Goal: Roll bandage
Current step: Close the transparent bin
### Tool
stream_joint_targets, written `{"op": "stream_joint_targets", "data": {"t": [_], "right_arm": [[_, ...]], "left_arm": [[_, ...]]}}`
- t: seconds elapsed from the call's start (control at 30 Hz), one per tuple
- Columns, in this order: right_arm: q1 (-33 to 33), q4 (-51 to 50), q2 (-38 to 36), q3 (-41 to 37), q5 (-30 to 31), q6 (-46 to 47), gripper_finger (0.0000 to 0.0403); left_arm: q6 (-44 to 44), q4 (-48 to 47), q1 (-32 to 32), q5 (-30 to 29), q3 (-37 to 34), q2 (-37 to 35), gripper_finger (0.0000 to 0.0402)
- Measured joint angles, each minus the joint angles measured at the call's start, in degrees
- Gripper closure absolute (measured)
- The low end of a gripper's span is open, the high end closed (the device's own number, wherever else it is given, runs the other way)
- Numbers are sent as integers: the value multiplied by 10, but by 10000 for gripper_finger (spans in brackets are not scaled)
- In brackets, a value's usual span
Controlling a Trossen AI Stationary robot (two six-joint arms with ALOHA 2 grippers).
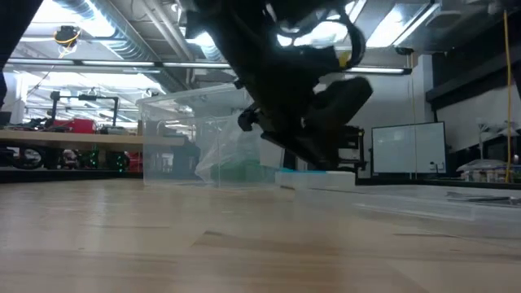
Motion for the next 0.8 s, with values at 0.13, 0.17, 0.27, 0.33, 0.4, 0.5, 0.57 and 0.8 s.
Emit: {"op": "stream_joint_targets", "data": {"t": [0.13, 0.17, 0.27, 0.33, 0.4, 0.5, 0.57, 0.8], "right_arm": [[-2, -7, 41, 0, -21, 12, 260], [-2, -4, 50, 0, -30, 12, 260], [-2, -4, 78, 0, -40, 11, 260], [-2, -4, 87, 2, -40, 11, 260], [-1, -6, 94, 2, -33, 10, 260], [-1, -7, 96, 2, -21, 10, 260], [-1, -8, 96, 2, -11, 9, 260], [-29, -8, 97, 1, 20, 8, 260]], "left_arm": [[-25, -33, 12, 0, 0, 0, 247], [-30, -37, 14, 0, 0, 0, 247], [-33, -40, 15, 1, 0, 0, 247], [-33, -40, 15, 12, 0, 0, 247], [-34, -38, 14, 28, 0, 0, 247], [-39, -37, 10, 51, 0, 0, 247], [-39, -37, 6, 67, 0, 0, 247], [-38, -36, -18, 124, 1, 0, 247]]}}
